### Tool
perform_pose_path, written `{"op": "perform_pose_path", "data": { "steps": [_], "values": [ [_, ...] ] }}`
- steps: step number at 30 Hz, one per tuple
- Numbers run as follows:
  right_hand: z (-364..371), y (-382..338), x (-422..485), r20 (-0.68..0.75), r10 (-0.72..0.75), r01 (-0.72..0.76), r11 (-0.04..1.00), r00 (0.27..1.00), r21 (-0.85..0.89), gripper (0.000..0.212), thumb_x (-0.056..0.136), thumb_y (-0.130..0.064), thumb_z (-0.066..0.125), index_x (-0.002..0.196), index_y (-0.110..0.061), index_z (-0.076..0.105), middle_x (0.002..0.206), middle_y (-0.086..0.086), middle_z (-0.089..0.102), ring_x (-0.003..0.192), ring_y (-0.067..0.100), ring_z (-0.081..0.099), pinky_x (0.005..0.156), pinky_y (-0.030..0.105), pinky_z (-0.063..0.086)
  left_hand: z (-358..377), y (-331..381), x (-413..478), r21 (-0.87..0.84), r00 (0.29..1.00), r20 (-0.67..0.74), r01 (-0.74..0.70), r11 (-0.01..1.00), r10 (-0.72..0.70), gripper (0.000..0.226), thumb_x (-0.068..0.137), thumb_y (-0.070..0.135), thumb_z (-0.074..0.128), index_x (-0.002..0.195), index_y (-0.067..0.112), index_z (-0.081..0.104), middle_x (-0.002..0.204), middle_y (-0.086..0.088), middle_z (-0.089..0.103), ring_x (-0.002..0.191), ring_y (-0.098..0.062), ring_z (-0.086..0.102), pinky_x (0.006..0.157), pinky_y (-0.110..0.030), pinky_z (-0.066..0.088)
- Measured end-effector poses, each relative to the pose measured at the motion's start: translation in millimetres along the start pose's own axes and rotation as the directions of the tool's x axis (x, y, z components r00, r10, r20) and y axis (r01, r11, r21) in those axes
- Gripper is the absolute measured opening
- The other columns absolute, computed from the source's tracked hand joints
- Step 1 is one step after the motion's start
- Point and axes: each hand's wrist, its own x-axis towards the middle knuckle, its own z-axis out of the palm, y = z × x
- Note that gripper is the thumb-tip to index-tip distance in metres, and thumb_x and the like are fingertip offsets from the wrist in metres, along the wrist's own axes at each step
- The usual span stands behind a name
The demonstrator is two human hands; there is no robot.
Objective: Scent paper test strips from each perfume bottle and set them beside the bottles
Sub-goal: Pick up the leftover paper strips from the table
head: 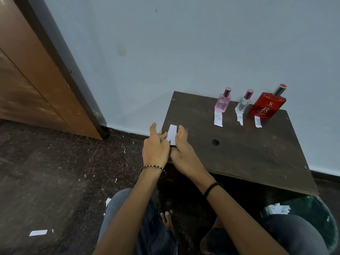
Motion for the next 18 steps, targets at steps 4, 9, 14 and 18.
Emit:
{"op": "perform_pose_path", "data": {
  "steps": [4,9,14,18],
  "values": [
    [-6,3,-1,-0.016,-0.014,0.014,0.998,1.0,0.054,0.074,0.099,0.002,0.037,0.16,-0.007,-0.005,0.132,-0.012,0.035,0.102,-0.025,0.037,0.08,-0.008,0.033,2,-1,1,-0.028,1.0,-0.003,0.008,1.0,-0.009,0.061,0.093,0.001,0.046,0.152,0.013,0.033,0.127,-0.009,0.07,0.13,-0.016,0.056,0.095,-0.027,0.042],
    [-3,5,1,-0.04,-0.04,0.041,0.999,0.998,0.005,0.058,0.099,0.003,0.038,0.152,-0.004,0.014,0.105,-0.008,0.048,0.084,0.003,0.052,0.069,0.007,0.044,2,0,0,-0.03,1.0,-0.009,0.016,0.999,-0.017,0.06,0.093,0.001,0.045,0.151,0.014,0.034,0.127,-0.007,0.071,0.129,-0.016,0.057,0.098,-0.032,0.045],
    [2,0,10,-0.033,-0.082,0.082,0.997,0.996,-0.012,0.053,0.099,0.001,0.039,0.147,-0.006,0.018,0.106,-0.001,0.054,0.087,0.01,0.056,0.07,0.018,0.046,0,0,1,-0.011,1.0,-0.013,0.008,1.0,-0.008,0.061,0.093,0.0,0.042,0.151,0.016,0.033,0.126,-0.005,0.071,0.126,-0.018,0.059,0.096,-0.036,0.05],
    [5,-1,13,-0.044,-0.077,0.076,0.997,0.996,-0.02,0.063,0.098,0.004,0.04,0.153,-0.005,0.013,0.114,0.01,0.062,0.093,0.018,0.061,0.065,0.01,0.046,-1,-1,2,-0.02,1.0,-0.014,0.019,1.0,-0.019,0.061,0.093,0.0,0.042,0.151,0.016,0.033,0.123,-0.003,0.073,0.122,-0.017,0.061,0.094,-0.036,0.052]
  ]
}}
